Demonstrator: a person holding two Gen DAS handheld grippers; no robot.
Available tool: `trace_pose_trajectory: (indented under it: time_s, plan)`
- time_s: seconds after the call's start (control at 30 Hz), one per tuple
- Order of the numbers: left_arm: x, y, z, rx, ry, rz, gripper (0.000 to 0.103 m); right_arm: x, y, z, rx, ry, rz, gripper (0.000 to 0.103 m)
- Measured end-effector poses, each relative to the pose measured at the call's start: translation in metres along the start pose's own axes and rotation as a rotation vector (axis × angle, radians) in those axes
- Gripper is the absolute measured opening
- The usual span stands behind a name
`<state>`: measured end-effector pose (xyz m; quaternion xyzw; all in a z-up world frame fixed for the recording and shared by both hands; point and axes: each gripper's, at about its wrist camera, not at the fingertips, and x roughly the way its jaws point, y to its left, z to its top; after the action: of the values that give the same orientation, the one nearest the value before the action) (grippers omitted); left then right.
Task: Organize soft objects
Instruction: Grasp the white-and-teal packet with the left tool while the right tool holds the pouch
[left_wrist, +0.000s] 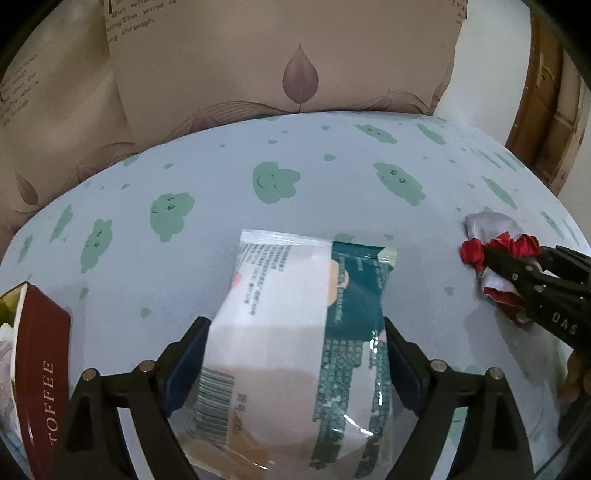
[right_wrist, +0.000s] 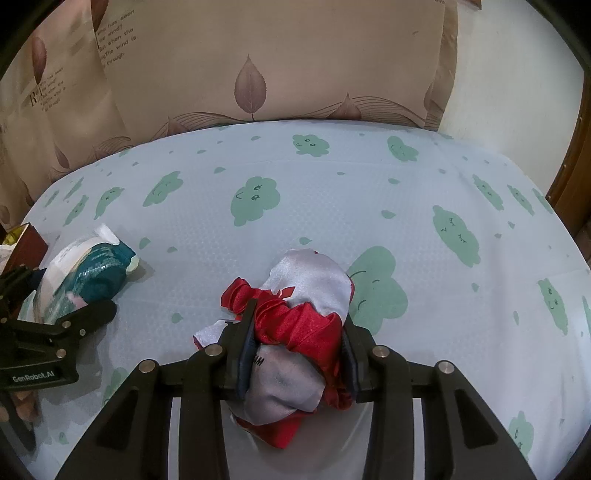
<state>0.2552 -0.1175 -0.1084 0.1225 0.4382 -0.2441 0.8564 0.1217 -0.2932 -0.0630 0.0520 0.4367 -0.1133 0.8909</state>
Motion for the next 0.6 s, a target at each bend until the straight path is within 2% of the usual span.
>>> trace_pose_trajectory:
  time_s: [0.03, 0.13, 0.27, 0.6]
  plan:
    - [-0.001, 0.001, 0.0, -0.005, 0.0, -0.01, 0.073, 0.0, 0.0, 0.0, 0.0, 0.0, 0.0, 0.037]
    - [-0.006, 0.0, -0.001, -0.013, -0.025, -0.008, 0.063, 0.0, 0.0, 0.0, -0.001, 0.0, -0.001, 0.037]
    - [-0.011, -0.003, -0.004, -0.024, -0.037, 0.04, 0.06, 0.0, 0.0, 0.0, -0.001, 0.0, -0.001, 0.037]
    - [-0.034, -0.001, -0.019, -0.041, -0.036, 0.101, 0.059, 0.0, 0.001, 0.001, -0.007, -0.001, -0.011, 0.037]
